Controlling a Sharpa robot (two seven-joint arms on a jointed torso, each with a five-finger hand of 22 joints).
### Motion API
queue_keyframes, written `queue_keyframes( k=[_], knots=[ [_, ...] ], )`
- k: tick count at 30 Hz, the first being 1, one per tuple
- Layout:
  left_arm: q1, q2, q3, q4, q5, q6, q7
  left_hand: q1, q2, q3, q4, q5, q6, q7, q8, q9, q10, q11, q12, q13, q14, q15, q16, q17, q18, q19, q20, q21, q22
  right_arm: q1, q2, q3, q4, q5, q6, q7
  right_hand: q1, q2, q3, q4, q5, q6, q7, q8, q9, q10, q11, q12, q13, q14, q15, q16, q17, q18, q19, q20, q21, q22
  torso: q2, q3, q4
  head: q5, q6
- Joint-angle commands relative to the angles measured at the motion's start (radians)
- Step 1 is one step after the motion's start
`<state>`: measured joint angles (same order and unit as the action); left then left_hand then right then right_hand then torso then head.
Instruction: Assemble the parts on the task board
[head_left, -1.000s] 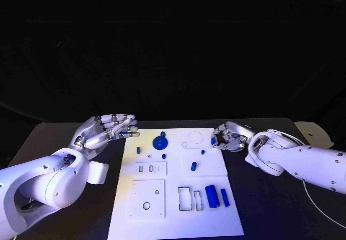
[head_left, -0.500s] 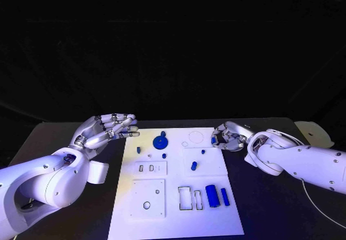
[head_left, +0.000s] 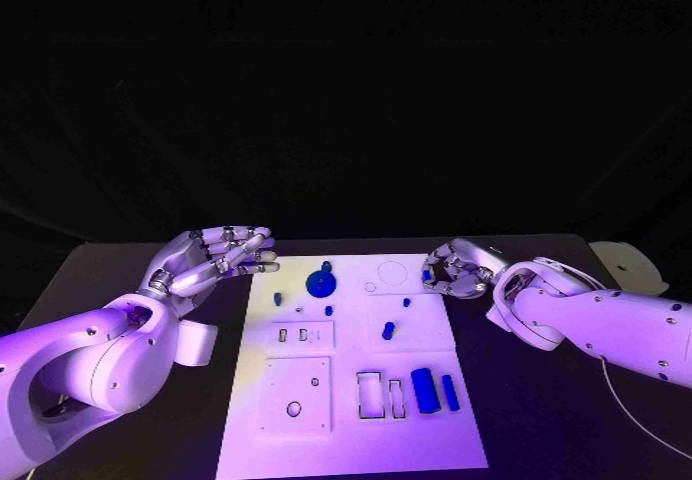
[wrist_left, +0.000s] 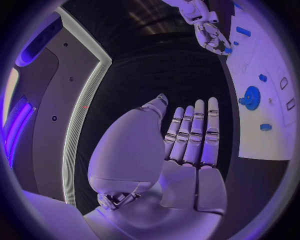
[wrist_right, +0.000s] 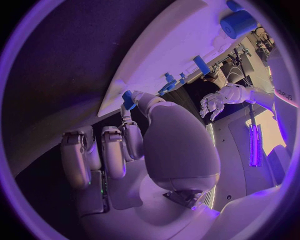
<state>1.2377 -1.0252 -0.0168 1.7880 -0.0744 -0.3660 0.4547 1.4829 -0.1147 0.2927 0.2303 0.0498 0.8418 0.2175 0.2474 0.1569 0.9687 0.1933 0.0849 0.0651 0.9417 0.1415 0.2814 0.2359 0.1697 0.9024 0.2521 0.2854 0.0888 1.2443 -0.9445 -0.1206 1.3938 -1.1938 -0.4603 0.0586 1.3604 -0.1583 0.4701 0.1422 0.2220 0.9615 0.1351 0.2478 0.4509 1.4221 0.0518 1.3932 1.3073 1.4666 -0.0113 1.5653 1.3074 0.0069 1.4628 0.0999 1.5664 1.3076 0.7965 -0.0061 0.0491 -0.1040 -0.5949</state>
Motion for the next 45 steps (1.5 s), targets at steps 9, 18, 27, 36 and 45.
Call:
queue_keyframes(
  k=[9, 18, 27, 36, 45],
  knots=[
    [0.001, 0.002, 0.001, -0.001, 0.002, 0.017, 0.004, -0.002, -0.006, 0.004, -0.004, 0.001, -0.002, 0.023, -0.003, -0.001, 0.007, -0.002, -0.005, 0.001, 0.003, 0.006, -0.006, 0.002, 0.014, 0.010, 0.000, -0.005, -0.002, 0.003, -0.017, 0.002, 0.063, 0.032, -0.067, -0.030, 0.013, 0.029, 0.030, -0.018, 0.001, 0.011, -0.008, 0.023, 0.018, 0.008, -0.005, 0.008, 0.113, 0.104, -0.008, 0.005, 0.263, -0.007, 0.108, -0.011, 0.004, 0.263, -0.002, -0.0022, -0.0013, 0.004, 0.000],
    [0.001, 0.003, 0.000, -0.008, 0.002, 0.018, 0.004, -0.001, -0.005, 0.004, -0.005, 0.001, -0.002, 0.023, -0.003, -0.001, 0.007, -0.002, -0.006, 0.001, 0.003, 0.006, -0.007, 0.002, 0.014, 0.010, 0.000, -0.005, -0.002, 0.013, -0.009, 0.004, 0.205, -0.052, -0.094, -0.128, 0.003, 0.029, 0.032, -0.019, -0.008, 0.007, -0.008, 0.027, 0.021, 0.008, -0.005, 0.007, 0.112, 0.104, -0.009, 0.005, 0.263, -0.007, 0.108, -0.012, 0.004, 0.263, -0.005, -0.0037, -0.0003, 0.022, -0.010],
    [0.001, 0.011, 0.000, -0.023, 0.002, 0.019, 0.003, -0.001, -0.005, 0.004, -0.005, 0.001, -0.002, 0.023, -0.003, -0.001, 0.007, -0.002, -0.006, 0.001, 0.003, 0.006, -0.007, 0.002, 0.014, 0.010, 0.000, -0.005, -0.002, 0.009, 0.096, 0.001, 0.321, -0.193, -0.105, -0.253, -0.004, 0.028, 0.032, -0.020, -0.019, 0.007, -0.009, 0.032, 0.024, 0.007, -0.006, 0.006, 0.111, 0.104, -0.010, 0.005, 0.263, -0.007, 0.108, -0.013, 0.004, 0.263, -0.012, -0.0040, 0.0045, 0.043, -0.025],
    [0.001, 0.018, 0.000, -0.033, 0.002, 0.020, 0.002, -0.001, -0.005, 0.005, -0.005, 0.001, -0.001, 0.023, -0.003, -0.001, 0.008, -0.002, -0.006, 0.001, 0.004, 0.005, -0.007, 0.003, 0.014, 0.010, 0.000, -0.005, -0.003, -0.011, 0.221, -0.012, 0.298, -0.266, -0.080, -0.336, -0.011, 0.028, 0.032, -0.019, -0.023, 0.007, -0.010, 0.035, 0.026, 0.006, -0.006, 0.003, 0.109, 0.104, -0.010, 0.005, 0.263, -0.007, 0.108, -0.013, 0.004, 0.263, -0.009, -0.0048, 0.0027, 0.063, -0.033],
    [0.001, 0.019, -0.001, -0.034, 0.002, 0.020, 0.002, -0.001, -0.005, 0.005, -0.005, 0.001, -0.001, 0.023, -0.003, -0.001, 0.008, -0.002, -0.006, 0.001, 0.004, 0.005, -0.007, 0.003, 0.014, 0.010, 0.000, -0.005, -0.003, -0.047, 0.295, -0.018, 0.258, -0.310, -0.048, -0.376, -0.018, 0.024, 0.031, -0.018, -0.025, 0.006, -0.010, 0.037, 0.027, 0.005, -0.006, 0.002, 0.109, 0.104, -0.011, 0.005, 0.263, -0.007, 0.108, -0.014, 0.004, 0.263, -0.009, -0.0028, 0.0026, 0.071, -0.043]
  ],
)
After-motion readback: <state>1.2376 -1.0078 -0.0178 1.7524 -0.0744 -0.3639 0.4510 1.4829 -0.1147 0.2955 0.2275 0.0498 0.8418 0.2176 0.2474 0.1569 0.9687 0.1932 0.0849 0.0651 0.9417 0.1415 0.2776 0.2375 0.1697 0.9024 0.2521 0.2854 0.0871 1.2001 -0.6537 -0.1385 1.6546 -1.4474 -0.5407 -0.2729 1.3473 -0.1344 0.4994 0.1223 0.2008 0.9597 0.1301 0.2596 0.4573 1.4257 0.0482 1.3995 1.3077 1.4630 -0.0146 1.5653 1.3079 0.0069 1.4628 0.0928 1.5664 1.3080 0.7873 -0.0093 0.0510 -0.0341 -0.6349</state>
